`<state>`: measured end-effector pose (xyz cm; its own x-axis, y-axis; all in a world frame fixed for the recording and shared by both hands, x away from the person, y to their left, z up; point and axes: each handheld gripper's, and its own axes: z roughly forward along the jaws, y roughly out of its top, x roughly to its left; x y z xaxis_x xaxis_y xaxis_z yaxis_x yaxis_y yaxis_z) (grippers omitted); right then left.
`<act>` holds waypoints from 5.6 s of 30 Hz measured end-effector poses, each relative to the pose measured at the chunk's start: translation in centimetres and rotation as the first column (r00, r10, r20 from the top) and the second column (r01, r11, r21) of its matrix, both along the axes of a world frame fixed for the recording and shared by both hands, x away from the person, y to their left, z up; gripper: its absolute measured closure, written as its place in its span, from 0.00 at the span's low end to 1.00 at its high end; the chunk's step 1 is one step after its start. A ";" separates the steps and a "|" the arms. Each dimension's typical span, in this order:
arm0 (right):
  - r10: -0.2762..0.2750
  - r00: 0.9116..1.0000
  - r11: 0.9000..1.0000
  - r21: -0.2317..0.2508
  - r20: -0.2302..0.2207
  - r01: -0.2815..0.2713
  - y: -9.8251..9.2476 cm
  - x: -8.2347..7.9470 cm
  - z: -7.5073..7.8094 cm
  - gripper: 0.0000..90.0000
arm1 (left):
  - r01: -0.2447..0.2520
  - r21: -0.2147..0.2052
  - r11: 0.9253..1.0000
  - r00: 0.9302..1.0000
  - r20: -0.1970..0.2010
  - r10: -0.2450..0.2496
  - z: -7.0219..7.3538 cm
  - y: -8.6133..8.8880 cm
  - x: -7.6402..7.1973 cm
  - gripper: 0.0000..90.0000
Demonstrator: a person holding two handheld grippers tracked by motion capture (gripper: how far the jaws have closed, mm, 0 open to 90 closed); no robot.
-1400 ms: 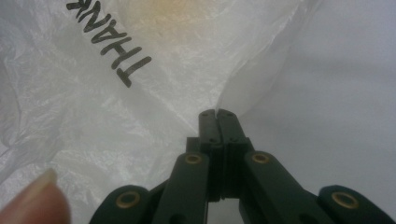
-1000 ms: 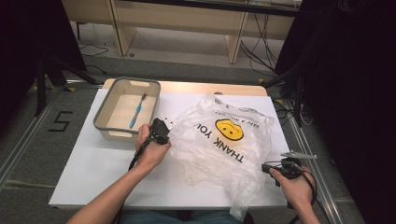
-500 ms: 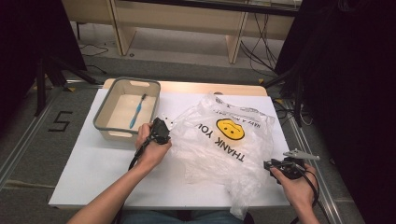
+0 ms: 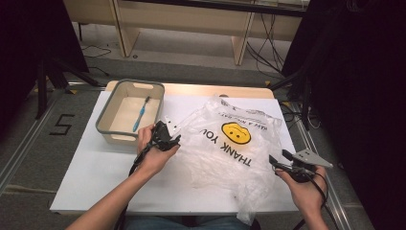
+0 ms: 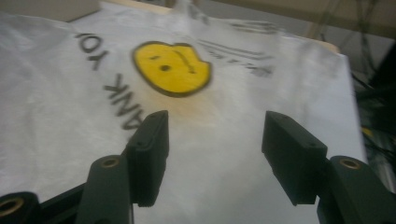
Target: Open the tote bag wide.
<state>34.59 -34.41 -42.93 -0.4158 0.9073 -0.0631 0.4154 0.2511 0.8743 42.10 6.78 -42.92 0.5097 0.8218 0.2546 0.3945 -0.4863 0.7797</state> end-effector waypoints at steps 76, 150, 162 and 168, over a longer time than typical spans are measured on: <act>0.241 0.959 0.970 -0.038 0.150 -0.238 12.9 6.2 6.3 1.00 | 0.341 0.016 0.940 0.916 -0.229 -0.329 -5.7 -6.3 -6.6 0.84; 0.218 0.964 0.975 -0.004 0.155 -0.220 13.1 6.5 6.5 1.00 | 0.246 -0.185 0.951 0.963 -0.062 -0.261 4.2 5.7 -7.1 0.29; 0.221 0.963 0.975 -0.006 0.152 -0.222 13.2 6.6 6.4 1.00 | 0.187 -0.200 0.962 0.979 -0.042 -0.199 4.2 8.1 -5.9 0.27; 0.222 0.964 0.975 -0.005 0.150 -0.224 13.2 6.6 6.4 1.00 | 0.164 -0.203 0.965 0.984 -0.040 -0.175 3.8 8.7 -5.3 0.27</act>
